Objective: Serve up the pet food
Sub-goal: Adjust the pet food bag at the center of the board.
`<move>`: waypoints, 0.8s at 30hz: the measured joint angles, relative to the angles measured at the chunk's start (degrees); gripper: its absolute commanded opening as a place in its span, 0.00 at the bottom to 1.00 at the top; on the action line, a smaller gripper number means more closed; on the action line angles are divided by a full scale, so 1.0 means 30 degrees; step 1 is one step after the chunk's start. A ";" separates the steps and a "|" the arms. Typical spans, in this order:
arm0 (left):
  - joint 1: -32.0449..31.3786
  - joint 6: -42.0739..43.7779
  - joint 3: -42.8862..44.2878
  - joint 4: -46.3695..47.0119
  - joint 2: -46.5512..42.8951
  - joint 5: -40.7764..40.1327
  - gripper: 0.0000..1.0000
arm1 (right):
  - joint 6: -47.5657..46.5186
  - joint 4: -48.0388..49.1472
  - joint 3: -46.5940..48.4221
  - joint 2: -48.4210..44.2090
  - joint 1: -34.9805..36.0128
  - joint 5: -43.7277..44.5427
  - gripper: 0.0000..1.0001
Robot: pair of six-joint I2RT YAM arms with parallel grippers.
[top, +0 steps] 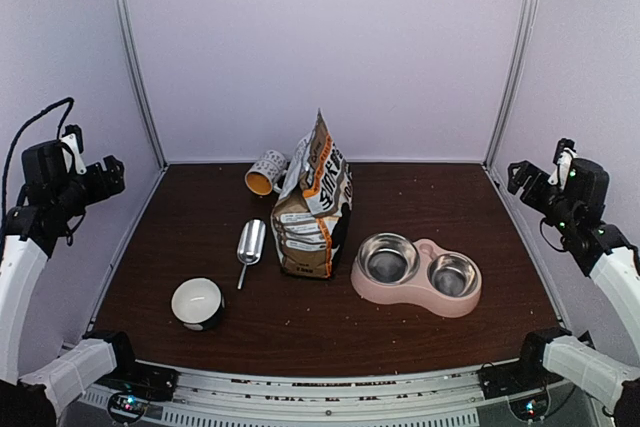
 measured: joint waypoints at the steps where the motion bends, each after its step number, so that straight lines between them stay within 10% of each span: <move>1: 0.0000 0.0015 0.0168 -0.0219 -0.0015 -0.0080 0.98 | 0.0058 -0.0153 0.0189 0.0153 0.0000 -0.0102 1.00; 15: -0.0452 -0.2062 0.2368 -0.1129 -0.0277 0.3045 0.89 | -0.0095 -0.1545 0.1326 0.1056 0.0029 -0.2295 0.99; 24: -1.2874 -0.2623 0.5333 -0.1224 0.3796 0.0342 0.85 | -0.0095 -0.2448 0.1566 0.1107 0.1515 -0.2914 0.99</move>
